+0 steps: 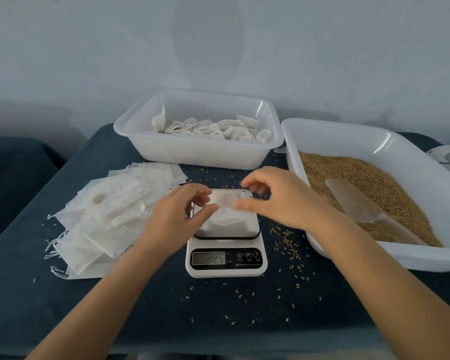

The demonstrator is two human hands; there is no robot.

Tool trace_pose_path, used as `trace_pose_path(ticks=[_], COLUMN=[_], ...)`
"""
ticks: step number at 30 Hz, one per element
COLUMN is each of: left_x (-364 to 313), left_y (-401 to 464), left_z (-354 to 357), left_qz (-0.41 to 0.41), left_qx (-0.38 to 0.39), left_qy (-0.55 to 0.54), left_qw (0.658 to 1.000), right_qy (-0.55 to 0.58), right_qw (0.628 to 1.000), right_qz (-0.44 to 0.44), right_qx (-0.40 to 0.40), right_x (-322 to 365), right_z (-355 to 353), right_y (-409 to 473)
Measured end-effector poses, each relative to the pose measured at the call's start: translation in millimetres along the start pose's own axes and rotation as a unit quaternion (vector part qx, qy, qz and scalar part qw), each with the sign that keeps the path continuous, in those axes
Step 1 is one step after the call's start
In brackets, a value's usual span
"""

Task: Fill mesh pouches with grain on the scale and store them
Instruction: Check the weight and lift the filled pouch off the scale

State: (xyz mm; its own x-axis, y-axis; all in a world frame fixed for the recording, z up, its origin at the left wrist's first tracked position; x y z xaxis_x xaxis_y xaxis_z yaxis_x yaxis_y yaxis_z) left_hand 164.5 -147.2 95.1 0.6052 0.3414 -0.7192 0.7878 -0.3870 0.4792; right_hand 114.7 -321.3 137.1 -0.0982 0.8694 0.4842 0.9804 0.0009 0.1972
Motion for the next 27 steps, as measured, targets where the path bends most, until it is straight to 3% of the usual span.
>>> trace_pose_path(ticks=[2, 4, 6, 13, 20, 27], left_x=[1, 2, 2, 0, -1, 5], left_y=[0, 2, 2, -1, 0, 5], left_z=[-1, -2, -4, -6, -6, 2], left_qz=[-0.002, -0.002, -0.003, 0.009, 0.001, -0.016], left_qx=[-0.007, -0.018, -0.028, -0.023, -0.019, 0.021], left_qy=[0.004, 0.007, 0.002, 0.001, -0.003, -0.014], left_qw=[1.000, 1.000, 1.000, 1.000, 1.000, 1.000], right_qy=[-0.110, -0.244, -0.309, -0.305, -0.368, -0.290], right_qw=[0.990, 0.956, 0.933, 0.936, 0.913, 0.949], right_qz=[-0.079, -0.158, -0.178, -0.164, -0.164, -0.100], right_qx=[0.039, 0.040, 0.043, 0.064, 0.062, 0.070], right_x=[17, 29, 34, 38, 42, 36], right_z=[18, 39, 53, 55, 47, 18], right_y=[-3, -5, -4, -1, 5, 38])
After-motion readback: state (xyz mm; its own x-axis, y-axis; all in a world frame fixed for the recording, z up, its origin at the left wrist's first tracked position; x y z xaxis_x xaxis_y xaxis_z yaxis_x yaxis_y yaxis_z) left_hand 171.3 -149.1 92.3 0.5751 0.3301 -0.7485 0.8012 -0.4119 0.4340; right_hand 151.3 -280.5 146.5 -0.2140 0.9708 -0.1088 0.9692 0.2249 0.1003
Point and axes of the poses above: each hand's wrist, its own y-axis towards the middle knuckle, its own z-axis out of the palm, x = y × z, the point moved 6 cm from there along y, towards the middle knuckle, and after that the axes turned 4 degrees about -x, right-handed, at the moved point
